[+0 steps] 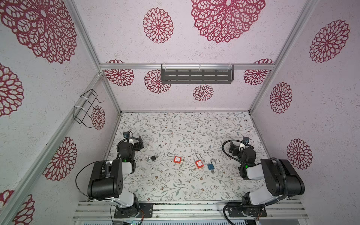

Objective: Lock with the key

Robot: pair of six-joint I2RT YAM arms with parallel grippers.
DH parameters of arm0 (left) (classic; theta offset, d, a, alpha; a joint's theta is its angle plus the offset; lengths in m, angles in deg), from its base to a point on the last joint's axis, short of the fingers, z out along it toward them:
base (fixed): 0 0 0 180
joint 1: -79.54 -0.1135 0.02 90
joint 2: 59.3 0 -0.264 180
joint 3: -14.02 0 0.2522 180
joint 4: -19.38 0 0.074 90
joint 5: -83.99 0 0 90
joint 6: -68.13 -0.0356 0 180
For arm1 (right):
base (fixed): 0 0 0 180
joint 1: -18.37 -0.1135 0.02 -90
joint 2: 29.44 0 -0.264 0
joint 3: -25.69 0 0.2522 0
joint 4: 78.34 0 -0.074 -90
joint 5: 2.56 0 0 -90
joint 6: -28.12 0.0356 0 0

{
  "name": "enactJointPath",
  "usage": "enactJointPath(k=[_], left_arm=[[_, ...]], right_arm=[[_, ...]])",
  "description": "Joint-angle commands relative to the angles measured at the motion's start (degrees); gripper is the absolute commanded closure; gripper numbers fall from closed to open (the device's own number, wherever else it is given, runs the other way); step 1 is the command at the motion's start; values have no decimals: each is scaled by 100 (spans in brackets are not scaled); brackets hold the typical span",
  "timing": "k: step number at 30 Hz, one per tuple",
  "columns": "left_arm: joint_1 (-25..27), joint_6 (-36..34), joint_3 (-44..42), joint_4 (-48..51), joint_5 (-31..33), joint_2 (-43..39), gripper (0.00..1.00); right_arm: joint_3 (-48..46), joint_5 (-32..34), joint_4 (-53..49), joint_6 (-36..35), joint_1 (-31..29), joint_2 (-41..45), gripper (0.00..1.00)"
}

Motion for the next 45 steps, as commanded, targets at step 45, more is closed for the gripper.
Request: enactJointPath(k=[45], left_arm=[[-62, 327, 477, 1161, 604, -646, 3]], right_arm=[[334, 311, -1460, 102, -40, 1501, 1]])
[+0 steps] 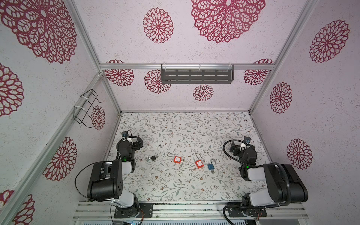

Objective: Lock with the key

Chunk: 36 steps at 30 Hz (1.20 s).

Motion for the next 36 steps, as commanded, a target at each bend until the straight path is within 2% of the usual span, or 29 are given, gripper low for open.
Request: enactJointPath(k=[1, 5, 8, 9, 13, 18, 22, 27, 36], left_arm=[[-49, 104, 476, 1087, 183, -601, 3], [13, 354, 1085, 2737, 33, -1201, 3], [352, 407, 1196, 3318, 172, -1699, 3], [484, 491, 1321, 3677, 176, -1834, 3], [797, 1119, 2000, 4867, -282, -1984, 3], [1083, 1821, 2450, 5495, -959, -1889, 3], [1540, 1799, 2553, 5655, -833, -1806, 3], [1907, 1790, 2693, 5870, -839, -1608, 3], [2179, 1711, 2789, 5883, -774, -1500, 2]], right_arm=[[475, 139, -1226, 182, -25, 892, 1], [1200, -174, -3342, 621, -149, 1703, 1], [1837, -53, -5003, 1020, -586, 2076, 5], [2044, -208, -5466, 1190, -747, 2123, 7], [2925, -170, -7231, 1755, -1639, 1898, 14], [3716, 170, -9028, 2445, -2354, 1400, 22], [3870, 335, -9628, 2764, -2798, 1289, 26], [3757, 298, -9877, 3156, -3280, 1158, 28], [3247, 5, -9782, 3585, -3559, 848, 35]])
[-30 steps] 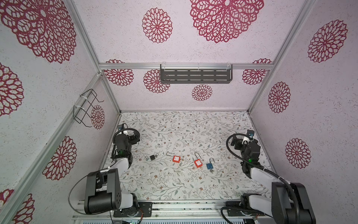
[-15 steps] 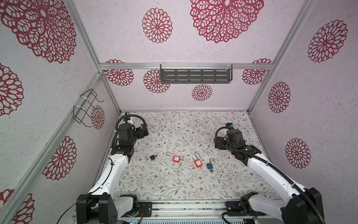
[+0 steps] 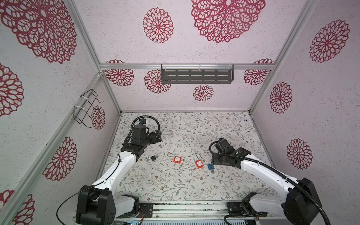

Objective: Lock with the key

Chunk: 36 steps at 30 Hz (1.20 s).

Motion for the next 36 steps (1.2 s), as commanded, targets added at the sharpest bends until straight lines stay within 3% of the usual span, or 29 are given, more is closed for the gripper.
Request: enactJointPath(k=[1, 10, 23, 36], left_arm=[[64, -17, 226, 50, -15, 56, 2], [210, -183, 335, 307, 99, 109, 2], [328, -220, 359, 497, 214, 91, 3], [399, -244, 430, 556, 302, 83, 3]], right_arm=[[-103, -80, -101, 317, -44, -139, 36], [-127, -568, 253, 145, -55, -769, 44], [4, -928, 422, -193, -88, -1346, 44], [100, -859, 437, -322, -140, -1607, 44]])
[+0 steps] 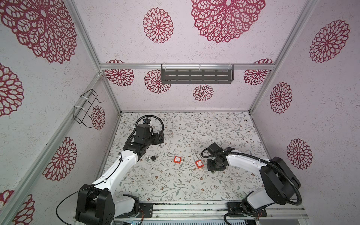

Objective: Lock with the key

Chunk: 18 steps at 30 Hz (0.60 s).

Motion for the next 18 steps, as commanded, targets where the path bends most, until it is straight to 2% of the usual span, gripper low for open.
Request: enactJointPath(k=[1, 8, 18], left_arm=[[45, -88, 165, 35, 57, 15, 3], [81, -70, 148, 34, 67, 41, 3], [119, -81, 174, 51, 95, 77, 3]], right_arm=[[163, 52, -108, -94, -46, -32, 43], [239, 197, -213, -162, -97, -183, 43], [467, 327, -333, -272, -203, -531, 52]])
